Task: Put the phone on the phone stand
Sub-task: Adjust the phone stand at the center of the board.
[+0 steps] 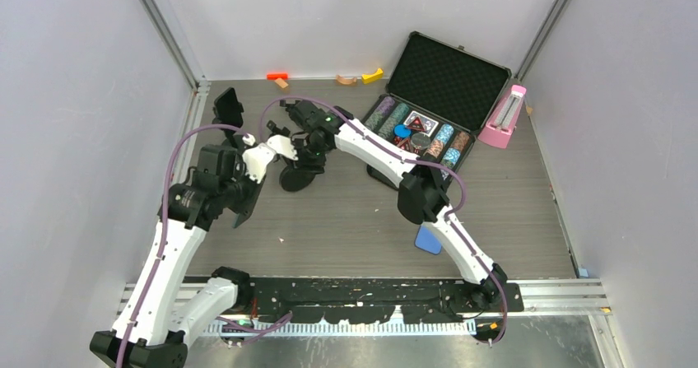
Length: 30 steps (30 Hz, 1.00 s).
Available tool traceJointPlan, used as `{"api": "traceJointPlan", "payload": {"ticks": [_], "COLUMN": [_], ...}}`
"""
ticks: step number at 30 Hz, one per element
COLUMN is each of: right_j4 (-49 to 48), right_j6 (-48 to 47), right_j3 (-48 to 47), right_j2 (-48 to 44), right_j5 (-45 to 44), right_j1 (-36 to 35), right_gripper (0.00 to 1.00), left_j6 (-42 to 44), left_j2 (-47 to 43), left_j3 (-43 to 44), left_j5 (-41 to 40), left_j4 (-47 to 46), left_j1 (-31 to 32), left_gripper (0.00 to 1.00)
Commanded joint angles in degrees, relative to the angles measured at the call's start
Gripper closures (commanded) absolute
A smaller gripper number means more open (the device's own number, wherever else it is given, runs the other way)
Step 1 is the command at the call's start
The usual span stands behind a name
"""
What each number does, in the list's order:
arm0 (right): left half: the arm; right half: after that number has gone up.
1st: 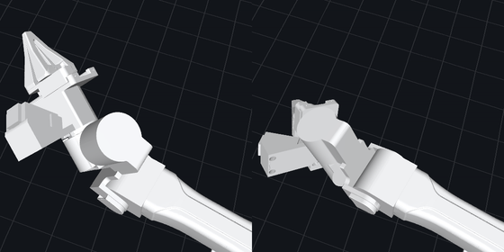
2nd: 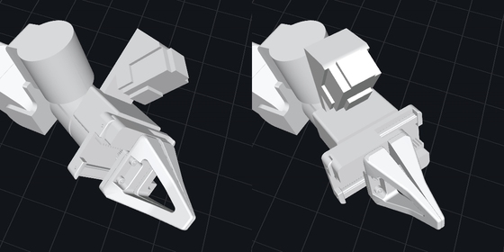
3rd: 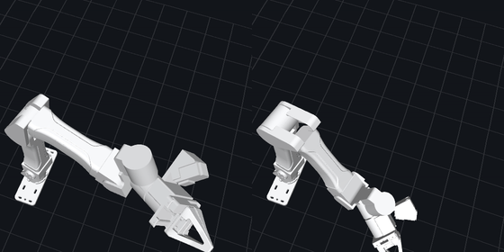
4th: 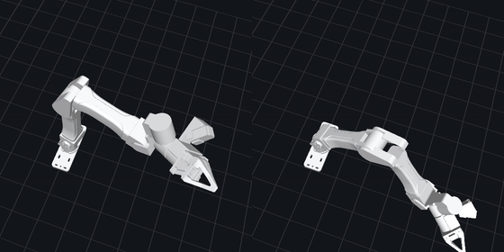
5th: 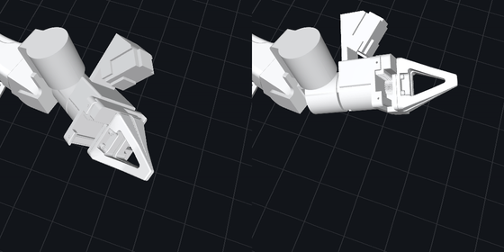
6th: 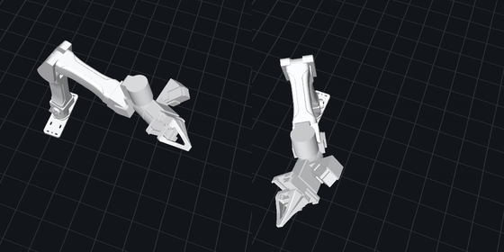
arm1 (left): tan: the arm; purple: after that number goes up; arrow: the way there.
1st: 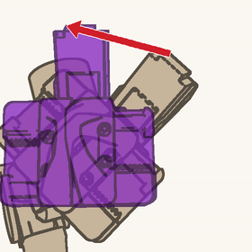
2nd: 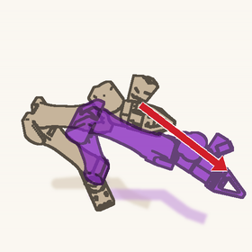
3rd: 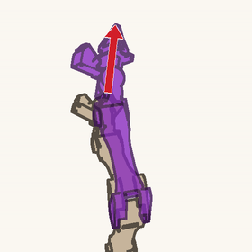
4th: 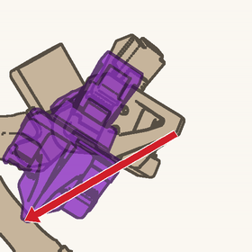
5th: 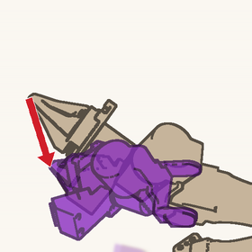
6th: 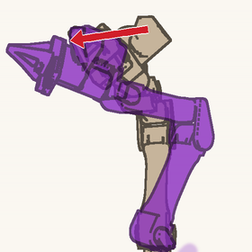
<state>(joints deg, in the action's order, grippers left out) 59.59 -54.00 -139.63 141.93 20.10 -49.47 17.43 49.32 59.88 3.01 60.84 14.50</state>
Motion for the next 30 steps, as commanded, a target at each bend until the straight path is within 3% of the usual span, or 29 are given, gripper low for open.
{"api": "traceJointPlan", "payload": {"ticks": [1, 5, 10, 16, 26, 30], "right_j4": [-0.1, -0.1, 0.2, -1.2, -6.3, -10.8], "right_j6": [-0.2, -0.4, -0.7, -0.1, 1.2, 3.1], "right_j3": [-2.6, -2.6, -0.8, 2.5, 10.8, 17.0], "right_j2": [1.9, 1.8, 0.3, -2.3, -8.6, -13.3], "right_j5": [0.4, 0.3, 0.0, -1.0, -6.0, -10.1], "right_j1": [-0.6, -0.7, -1.0, -1.4, -3.3, -4.4], "right_gripper": [0.52, 0.67, 0.98, 1.00, 1.00, 1.00], "left_j6": [0.4, 0.0, -1.1, -3.6, -6.1, -7.3], "left_j2": [-0.8, -0.6, -0.2, 0.8, 2.8, 3.8], "left_j3": [2.2, 2.8, 3.7, 5.7, 9.5, 11.7], "left_j5": [-0.7, -0.8, -1.2, -1.5, 6.1, 8.5], "left_j4": [-0.9, -0.8, -0.7, -1.4, -3.9, -3.7], "left_j1": [-0.3, -0.3, -0.4, -3.8, -17.8, -19.5], "left_gripper": [1.00, 1.00, 1.00, 1.00, 1.00, 1.00]}}
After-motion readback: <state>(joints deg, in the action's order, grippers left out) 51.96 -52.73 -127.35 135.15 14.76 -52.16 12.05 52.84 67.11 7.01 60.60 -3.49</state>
